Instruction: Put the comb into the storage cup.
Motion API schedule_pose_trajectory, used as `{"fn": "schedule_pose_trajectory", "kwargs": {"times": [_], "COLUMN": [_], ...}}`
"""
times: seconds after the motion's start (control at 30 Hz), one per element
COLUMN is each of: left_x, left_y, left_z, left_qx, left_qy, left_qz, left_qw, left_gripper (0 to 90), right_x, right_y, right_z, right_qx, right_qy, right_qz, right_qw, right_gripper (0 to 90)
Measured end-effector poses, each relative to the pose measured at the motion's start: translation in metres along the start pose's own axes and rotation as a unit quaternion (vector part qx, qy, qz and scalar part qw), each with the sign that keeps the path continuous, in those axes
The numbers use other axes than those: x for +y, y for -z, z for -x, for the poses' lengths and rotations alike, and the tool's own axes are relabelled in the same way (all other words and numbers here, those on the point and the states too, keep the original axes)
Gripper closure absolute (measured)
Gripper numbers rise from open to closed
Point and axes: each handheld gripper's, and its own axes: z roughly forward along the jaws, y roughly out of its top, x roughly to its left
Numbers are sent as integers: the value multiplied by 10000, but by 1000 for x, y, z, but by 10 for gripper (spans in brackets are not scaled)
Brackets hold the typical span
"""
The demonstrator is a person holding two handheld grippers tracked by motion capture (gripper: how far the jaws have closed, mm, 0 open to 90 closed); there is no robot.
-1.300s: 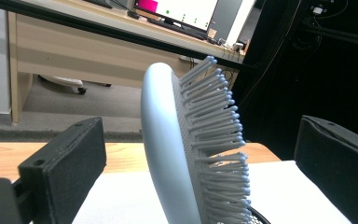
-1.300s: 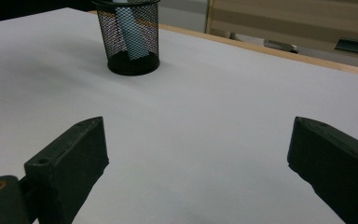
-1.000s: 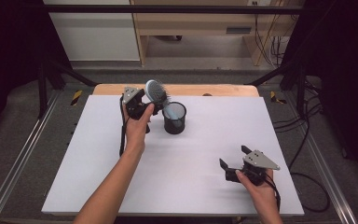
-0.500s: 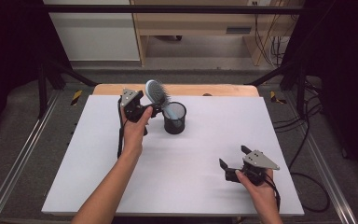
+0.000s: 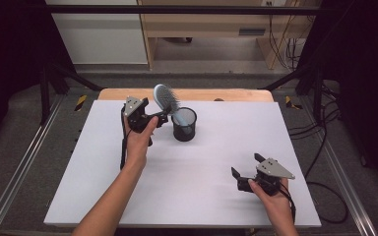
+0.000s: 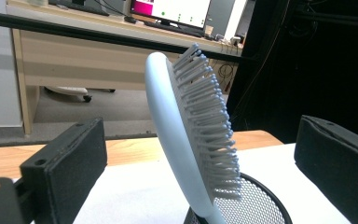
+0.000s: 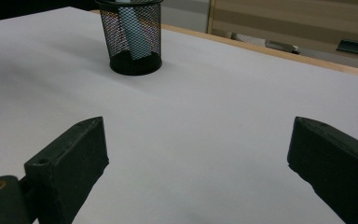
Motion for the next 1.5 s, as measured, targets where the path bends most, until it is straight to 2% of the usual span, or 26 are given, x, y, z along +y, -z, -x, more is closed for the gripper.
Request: {"fn": "schedule_pose_trajectory", "kwargs": {"times": [0.4,0.6,1.03,1.27,1.5], "left_x": [-2,-1,-5,-7,-5], "left_y": [10,14,22,27,32], "left_z": [0,1,-4,-5,-9], "left_qx": [-40,-53,-6,-17,14], "left_qy": [5,-60,-197,-182,-222], "left_qz": [-42,-78,-212,-252,-208], "left_qw": [10000,9999,9996,9995,9995], "left_gripper": [23,23,23,23,23], "right_x": [0,0,0,0,0], "right_y": [0,0,-1,-1,-1], "right_z": [0,0,0,-1,-1], "right_qx": [-6,0,13,13,32], "right_qy": [13,19,26,36,63], "right_qz": [-8,-14,-28,-27,-41], "right_qw": [10000,10000,10000,10000,10000], "right_gripper": [50,50,49,49,49]}}
